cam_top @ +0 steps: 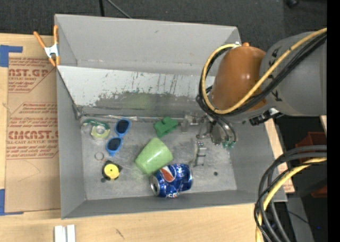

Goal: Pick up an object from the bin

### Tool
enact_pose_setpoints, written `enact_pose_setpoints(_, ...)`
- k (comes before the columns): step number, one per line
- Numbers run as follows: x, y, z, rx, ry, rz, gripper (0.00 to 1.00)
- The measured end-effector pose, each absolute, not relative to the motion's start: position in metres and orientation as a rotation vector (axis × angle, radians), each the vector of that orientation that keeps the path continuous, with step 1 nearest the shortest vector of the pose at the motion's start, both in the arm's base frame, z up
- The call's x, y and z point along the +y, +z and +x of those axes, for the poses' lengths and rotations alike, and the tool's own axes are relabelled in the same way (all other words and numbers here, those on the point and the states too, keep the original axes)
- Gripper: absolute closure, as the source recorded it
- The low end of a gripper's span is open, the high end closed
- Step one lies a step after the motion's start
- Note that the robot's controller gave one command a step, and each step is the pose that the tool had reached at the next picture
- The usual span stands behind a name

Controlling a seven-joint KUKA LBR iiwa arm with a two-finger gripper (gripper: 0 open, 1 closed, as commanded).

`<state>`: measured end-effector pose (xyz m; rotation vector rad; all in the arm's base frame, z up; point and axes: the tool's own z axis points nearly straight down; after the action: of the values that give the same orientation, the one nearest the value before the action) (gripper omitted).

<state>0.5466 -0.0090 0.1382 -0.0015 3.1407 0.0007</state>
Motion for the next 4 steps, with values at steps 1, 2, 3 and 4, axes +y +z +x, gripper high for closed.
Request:
enact_pose_setpoints(1, 0.044, 0.069, 0.5, 3.139, 0.002, -0.097, 0.0)
enact_pose_setpoints(2, 0.042, 0.1, 0.487, 3.133, 0.0, -0.213, 0.0)
enact_pose_setpoints(3, 0.045, 0.099, 0.484, 3.1, 0.0, -0.512, 0.0)
enact_pose_setpoints(4, 0.046, 0.071, 0.485, 3.048, -0.001, -0.716, 0.0)
